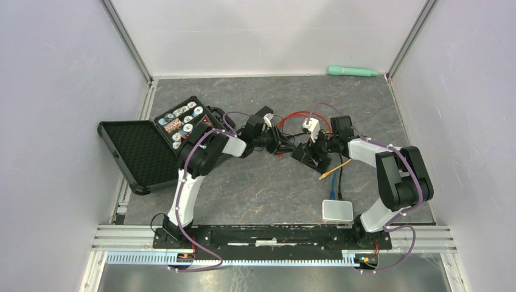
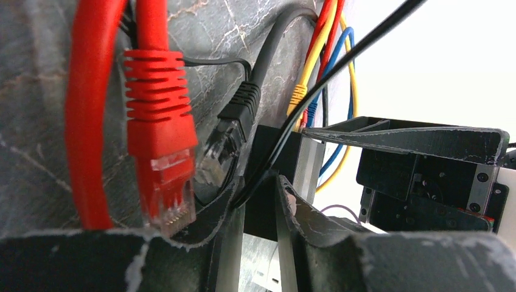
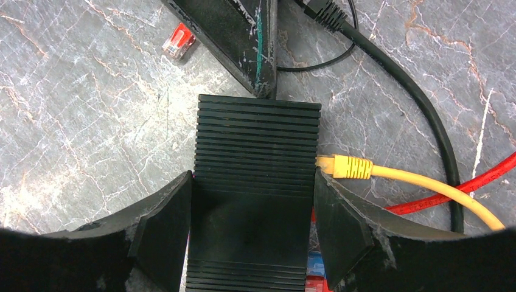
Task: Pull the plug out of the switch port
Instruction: Move the switch port to the center of the board.
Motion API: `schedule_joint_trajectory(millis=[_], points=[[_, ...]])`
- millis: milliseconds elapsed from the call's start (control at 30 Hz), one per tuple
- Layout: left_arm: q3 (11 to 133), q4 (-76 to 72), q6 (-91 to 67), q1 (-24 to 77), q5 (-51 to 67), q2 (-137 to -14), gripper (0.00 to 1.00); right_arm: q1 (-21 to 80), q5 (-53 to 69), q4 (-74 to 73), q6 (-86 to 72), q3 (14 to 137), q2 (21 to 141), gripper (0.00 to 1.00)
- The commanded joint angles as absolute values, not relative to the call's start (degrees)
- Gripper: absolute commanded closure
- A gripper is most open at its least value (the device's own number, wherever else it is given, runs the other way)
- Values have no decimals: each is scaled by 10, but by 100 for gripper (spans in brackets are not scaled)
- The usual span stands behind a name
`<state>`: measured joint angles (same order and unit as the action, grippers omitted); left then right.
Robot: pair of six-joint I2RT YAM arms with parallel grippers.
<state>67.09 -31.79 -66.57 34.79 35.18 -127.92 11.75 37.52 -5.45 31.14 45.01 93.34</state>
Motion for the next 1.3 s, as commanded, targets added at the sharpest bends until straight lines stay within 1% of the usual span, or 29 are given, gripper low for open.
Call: schedule_joint_trajectory(millis=[0,200,367,400,467,533,567,733,833,900,1000,1100,1167,1267], points=[[694,-329,-676,354,370,-1295,68,114,360,-85,314,456,955,61],[697,-325,-671,354,371,-1294,69,114,360,-87,316,457,957,61],[700,-325,-670,354,376,-1293,74,114,358,-93,318,461,965,64],[700,-326,-669,354,377,-1292,76,113,357,-94,318,461,966,64],[698,-329,-669,355,379,-1290,85,113,356,-95,319,463,968,66],[694,-334,-672,355,379,-1288,96,113,353,-96,318,463,970,69],[691,-339,-676,355,379,-1288,98,113,349,-96,318,463,969,70],[672,-362,-730,358,375,-1289,98,114,328,-87,307,459,967,76],[660,-330,-749,363,360,-1277,98,114,316,-84,304,458,967,79],[658,-307,-737,367,354,-1266,98,114,319,-88,307,460,968,83],[658,-316,-707,372,355,-1253,98,114,331,-109,324,473,977,86],[649,-362,-679,371,363,-1245,98,113,346,-134,349,484,983,88],[632,-404,-652,371,359,-1236,98,112,353,-153,369,489,984,92],[609,-431,-619,369,350,-1227,98,109,364,-171,386,496,985,96]])
